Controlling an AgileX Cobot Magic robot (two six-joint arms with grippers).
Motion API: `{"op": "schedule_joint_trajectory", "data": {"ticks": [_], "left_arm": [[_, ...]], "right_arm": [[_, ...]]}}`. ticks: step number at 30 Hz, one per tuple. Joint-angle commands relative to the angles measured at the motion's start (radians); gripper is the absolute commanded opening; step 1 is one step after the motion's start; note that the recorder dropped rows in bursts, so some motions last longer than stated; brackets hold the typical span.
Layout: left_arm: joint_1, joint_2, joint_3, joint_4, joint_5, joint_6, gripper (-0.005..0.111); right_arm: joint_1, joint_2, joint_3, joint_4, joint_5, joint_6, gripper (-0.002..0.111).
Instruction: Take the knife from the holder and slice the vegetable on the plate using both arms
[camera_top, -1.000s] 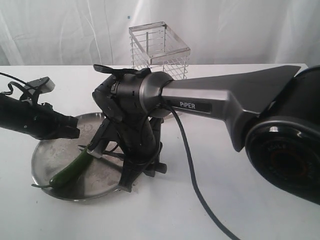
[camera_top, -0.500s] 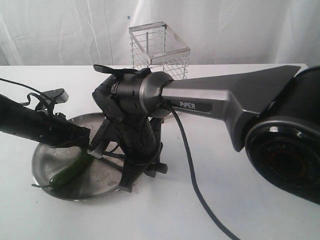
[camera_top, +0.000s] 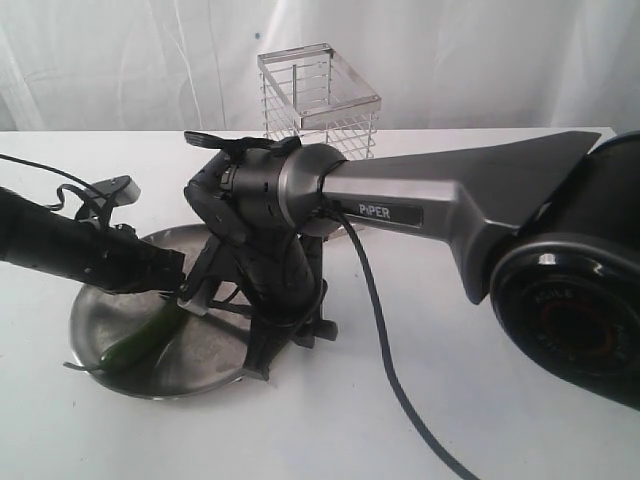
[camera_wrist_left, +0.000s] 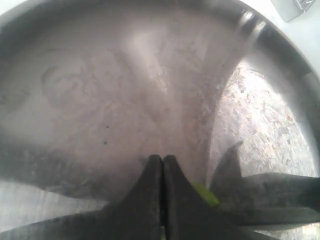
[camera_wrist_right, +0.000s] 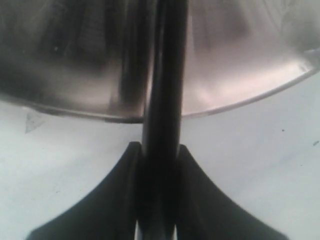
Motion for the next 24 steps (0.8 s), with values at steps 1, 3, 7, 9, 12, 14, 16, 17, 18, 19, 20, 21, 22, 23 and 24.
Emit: {"op": "schedule_joint_trajectory", "data": {"ticks": [1, 3, 7, 9, 12, 14, 16, 17, 18, 19, 20, 21, 22, 23, 24], "left_arm": [[-0.015, 0.019, 0.015, 0.058, 0.057, 0.001, 0.000], [-0.015, -0.013, 0.003, 0.080, 0.058, -0.005, 0.000], [-0.015, -0.102, -0.029, 0.224, 0.047, -0.104, 0.000], [-0.015, -0.137, -0.033, 0.314, 0.040, -0.188, 0.000], [-0.015, -0.165, -0.033, 0.433, 0.047, -0.280, 0.000], [-0.015, -0.166, -0.033, 0.477, 0.063, -0.324, 0.000], [-0.015, -0.166, -0.032, 0.482, 0.075, -0.329, 0.000], [-0.015, -0.166, -0.029, 0.482, 0.077, -0.331, 0.000], [-0.015, -0.166, -0.027, 0.482, 0.077, -0.333, 0.000], [-0.015, -0.166, -0.027, 0.484, 0.085, -0.333, 0.000], [-0.015, -0.166, -0.027, 0.484, 0.089, -0.333, 0.000], [-0.015, -0.166, -0.027, 0.484, 0.089, -0.333, 0.000], [-0.015, -0.166, -0.027, 0.484, 0.089, -0.335, 0.000], [-0.015, -0.166, -0.027, 0.484, 0.089, -0.335, 0.000], [-0.015, -0.166, -0.027, 0.484, 0.089, -0.335, 0.000]], "right_arm": [[0.002, -0.007, -0.004, -0.017, 0.002, 0.004, 0.000], [0.002, -0.007, -0.004, -0.017, 0.002, 0.004, 0.000], [0.002, -0.007, -0.004, -0.017, 0.002, 0.004, 0.000], [0.002, -0.007, -0.004, -0.017, 0.002, 0.004, 0.000], [0.002, -0.007, -0.004, -0.017, 0.002, 0.004, 0.000], [0.002, -0.012, -0.004, -0.017, 0.002, 0.005, 0.000], [0.002, -0.020, -0.004, -0.017, 0.002, 0.008, 0.000], [-0.001, -0.020, -0.004, -0.026, 0.002, 0.015, 0.000], [-0.003, -0.020, -0.001, -0.030, 0.002, 0.020, 0.000], [-0.003, -0.020, 0.005, -0.032, 0.002, 0.023, 0.000], [-0.003, -0.020, 0.014, -0.043, 0.002, 0.023, 0.000], [-0.003, -0.020, 0.027, -0.056, 0.002, 0.025, 0.000], [-0.003, -0.020, 0.041, -0.073, 0.002, 0.030, 0.000], [-0.004, -0.020, 0.054, -0.091, 0.002, 0.033, 0.000], [-0.004, -0.022, 0.069, -0.121, 0.002, 0.038, 0.000]]}}
